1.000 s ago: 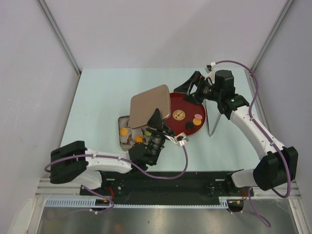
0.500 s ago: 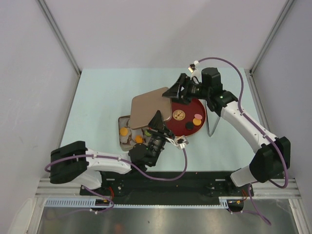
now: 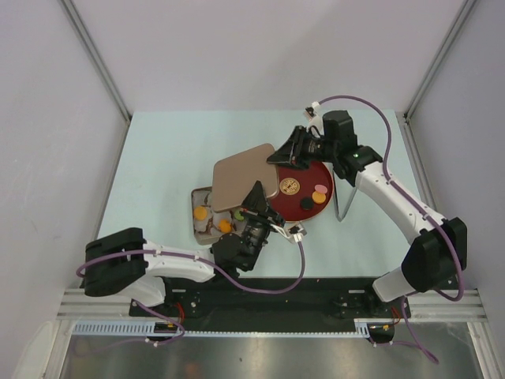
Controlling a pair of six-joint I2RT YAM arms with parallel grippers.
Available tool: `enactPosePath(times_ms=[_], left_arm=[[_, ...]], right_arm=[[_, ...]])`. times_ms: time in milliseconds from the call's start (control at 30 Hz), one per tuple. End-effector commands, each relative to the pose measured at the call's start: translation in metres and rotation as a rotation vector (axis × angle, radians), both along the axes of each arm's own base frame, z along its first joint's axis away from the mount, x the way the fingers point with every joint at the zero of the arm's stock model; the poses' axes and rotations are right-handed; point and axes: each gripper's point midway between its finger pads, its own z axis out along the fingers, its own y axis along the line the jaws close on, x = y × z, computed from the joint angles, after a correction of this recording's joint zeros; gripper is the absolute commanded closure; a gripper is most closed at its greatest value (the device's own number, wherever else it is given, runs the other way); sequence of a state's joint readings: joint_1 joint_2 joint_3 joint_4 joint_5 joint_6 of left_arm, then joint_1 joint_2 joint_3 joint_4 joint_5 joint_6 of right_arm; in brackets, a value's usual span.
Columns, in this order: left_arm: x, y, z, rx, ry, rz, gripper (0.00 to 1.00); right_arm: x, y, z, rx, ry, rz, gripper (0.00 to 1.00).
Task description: Pack the cookies
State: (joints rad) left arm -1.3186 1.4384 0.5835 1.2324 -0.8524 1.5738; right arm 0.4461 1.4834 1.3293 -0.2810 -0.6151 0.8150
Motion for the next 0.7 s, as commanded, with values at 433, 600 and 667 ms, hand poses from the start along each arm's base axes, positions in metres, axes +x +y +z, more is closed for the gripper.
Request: enactPosePath(times_ms=[433,600,667], left_arm=[[-0.002,0.025,0.052,-0.226,-0.059,0.06,1.0],[-0.005,0.03,0.06,-0.23,-0.09,0.066,0.99],[-0.004,0.03,0.059,-0.23,-0.088,0.068,1.0]], right_arm=[[0.01,-0.015,0.015,-0.075,-0.095,-0.003,1.0],[-0.002,-0.003,0.006,-0.097,-0.056,0.066,0.72],[-0.005,-0.001,0.003,-0.111,-0.049,0.084,0.67]])
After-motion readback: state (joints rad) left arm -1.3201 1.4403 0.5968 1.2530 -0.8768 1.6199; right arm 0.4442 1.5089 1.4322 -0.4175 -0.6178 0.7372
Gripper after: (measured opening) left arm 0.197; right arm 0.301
